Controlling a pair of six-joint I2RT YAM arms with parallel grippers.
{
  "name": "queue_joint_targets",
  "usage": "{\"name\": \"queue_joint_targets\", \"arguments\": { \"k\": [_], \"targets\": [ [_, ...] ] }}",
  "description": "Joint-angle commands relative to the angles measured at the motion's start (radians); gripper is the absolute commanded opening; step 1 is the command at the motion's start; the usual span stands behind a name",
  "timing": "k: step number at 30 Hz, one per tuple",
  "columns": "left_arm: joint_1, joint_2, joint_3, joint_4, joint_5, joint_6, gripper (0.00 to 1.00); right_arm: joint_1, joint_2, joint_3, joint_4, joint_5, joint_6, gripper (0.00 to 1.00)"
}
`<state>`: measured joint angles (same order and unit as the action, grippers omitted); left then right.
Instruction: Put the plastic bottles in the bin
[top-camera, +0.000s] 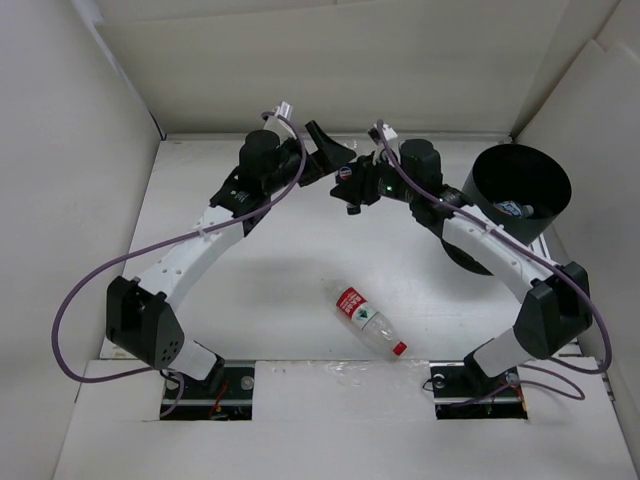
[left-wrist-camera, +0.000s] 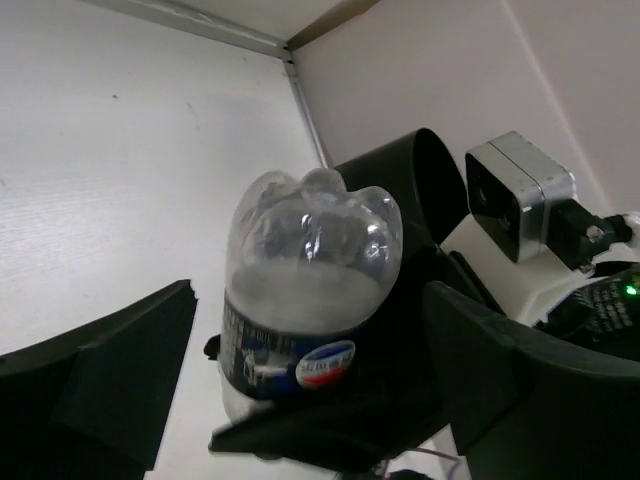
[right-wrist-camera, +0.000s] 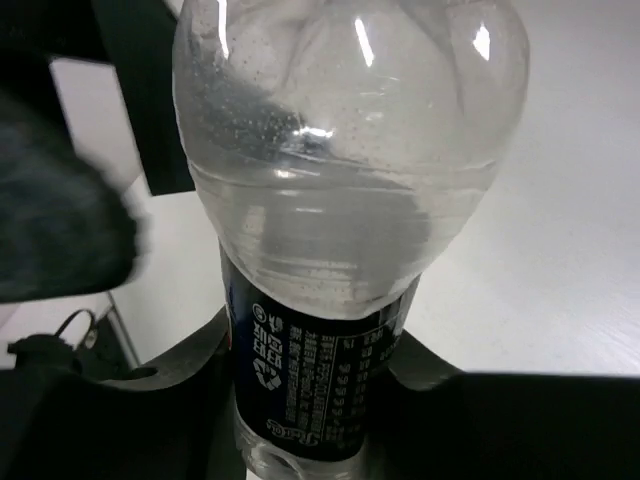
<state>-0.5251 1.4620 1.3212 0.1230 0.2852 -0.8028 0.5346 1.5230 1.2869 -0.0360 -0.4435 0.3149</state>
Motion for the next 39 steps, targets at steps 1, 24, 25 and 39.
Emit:
{"name": "queue_joint_targets", "arguments": {
  "k": [1, 24, 25, 39],
  "targets": [
    [-0.009, -0.054, 0.019, 0.080, 0.078, -0.042, 1.00, -0.067, -0.081, 0.005, 0.081, 0.058, 0.016, 0.00],
    [-0.504, 0.035, 0.017, -0.503, -0.541, -0.166, 1.00, -0.714, -0.402, 0.026, -0.488, 0.672, 0.010, 0.94],
    [-0.504, 0.035, 0.000, -0.516, -0.550, -0.189, 1.00, -0.714, -0.402, 0.041, -0.507, 0.684, 0.010, 0.94],
    [-0.518, 0.055, -0.134, -0.677, -0.518, -0.450, 1.00, -0.705, -0.567, -0.070, -0.434, 0.507, 0.030, 0.95]
  ]
}}
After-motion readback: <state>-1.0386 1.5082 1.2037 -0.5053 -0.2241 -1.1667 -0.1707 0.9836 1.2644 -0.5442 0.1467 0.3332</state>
